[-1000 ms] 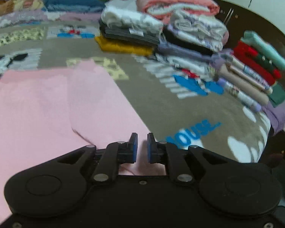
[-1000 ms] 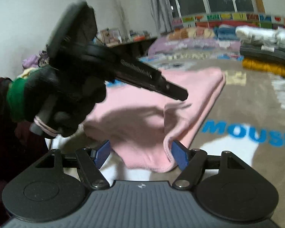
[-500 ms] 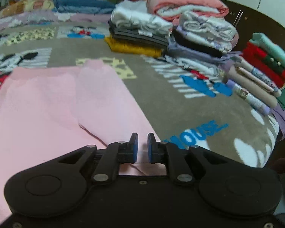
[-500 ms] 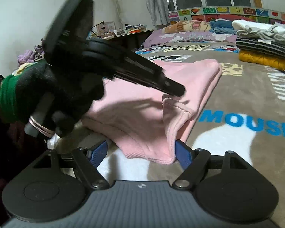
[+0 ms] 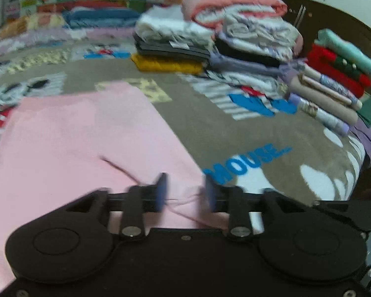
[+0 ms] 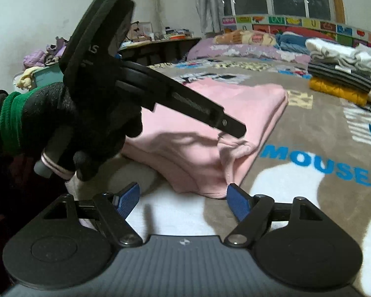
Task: Fold clothes
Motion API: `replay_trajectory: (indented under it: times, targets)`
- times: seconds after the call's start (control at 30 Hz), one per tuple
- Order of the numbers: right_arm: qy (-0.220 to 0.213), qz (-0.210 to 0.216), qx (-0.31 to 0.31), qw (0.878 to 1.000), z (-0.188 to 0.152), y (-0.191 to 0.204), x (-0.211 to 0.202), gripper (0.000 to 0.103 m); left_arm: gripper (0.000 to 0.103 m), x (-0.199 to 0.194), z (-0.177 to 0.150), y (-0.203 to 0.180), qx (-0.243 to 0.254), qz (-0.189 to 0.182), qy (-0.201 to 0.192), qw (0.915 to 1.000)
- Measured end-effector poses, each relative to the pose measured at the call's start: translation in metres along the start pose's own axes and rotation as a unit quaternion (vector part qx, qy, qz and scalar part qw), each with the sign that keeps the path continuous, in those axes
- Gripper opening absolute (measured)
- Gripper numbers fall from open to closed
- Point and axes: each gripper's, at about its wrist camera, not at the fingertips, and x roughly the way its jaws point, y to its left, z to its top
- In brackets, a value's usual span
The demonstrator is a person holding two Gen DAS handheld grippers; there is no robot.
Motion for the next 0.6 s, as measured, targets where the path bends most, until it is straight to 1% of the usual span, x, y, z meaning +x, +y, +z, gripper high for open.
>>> replay_trajectory:
  times: [0.07,0.17,0.23,0.3,0.37,0.43,0.47,0.5,0.57,0.6]
  targets:
    - [-0.008,-0.001,0.002,1.0,0.001,0.003,-0.007,0.077,0.045,-0.017,-0.001,0.014,-0.023,0.011,-0.014,0.9996]
    - [-0.021,0.006,0.018,1.0,0.003,0.006,-0.014,0.077,0.046,-0.043,-0.008,0.045,-0.096,0.029,-0.035,0.9943]
    - [-0.027,0.017,0.031,0.999,0.006,0.007,-0.016,0.077,0.049,-0.059,-0.015,0.066,-0.142,0.042,-0.048,0.9878]
    - [-0.03,0.032,0.048,0.998,0.008,0.009,-0.014,0.077,0.05,-0.072,-0.02,0.084,-0.176,0.059,-0.056,0.981]
    - [-0.028,0.047,0.064,0.996,0.01,0.012,-0.008,0.077,0.053,-0.085,-0.026,0.102,-0.212,0.079,-0.064,0.972]
    - [-0.025,0.063,0.08,0.994,0.013,0.016,-0.002,0.077,0.06,-0.097,-0.032,0.121,-0.252,0.1,-0.074,0.9598]
    - [-0.023,0.071,0.086,0.993,0.013,0.018,0.002,0.077,0.061,-0.103,-0.036,0.13,-0.274,0.111,-0.081,0.9518]
    - [-0.019,0.077,0.09,0.993,0.014,0.02,0.006,0.077,0.061,-0.108,-0.04,0.14,-0.297,0.122,-0.087,0.9431]
    - [-0.012,0.087,0.095,0.992,0.015,0.024,0.014,0.077,0.061,-0.116,-0.05,0.163,-0.352,0.137,-0.098,0.9205]
    - [-0.008,0.088,0.093,0.992,0.015,0.026,0.018,0.077,0.061,-0.119,-0.054,0.172,-0.373,0.139,-0.101,0.9117]
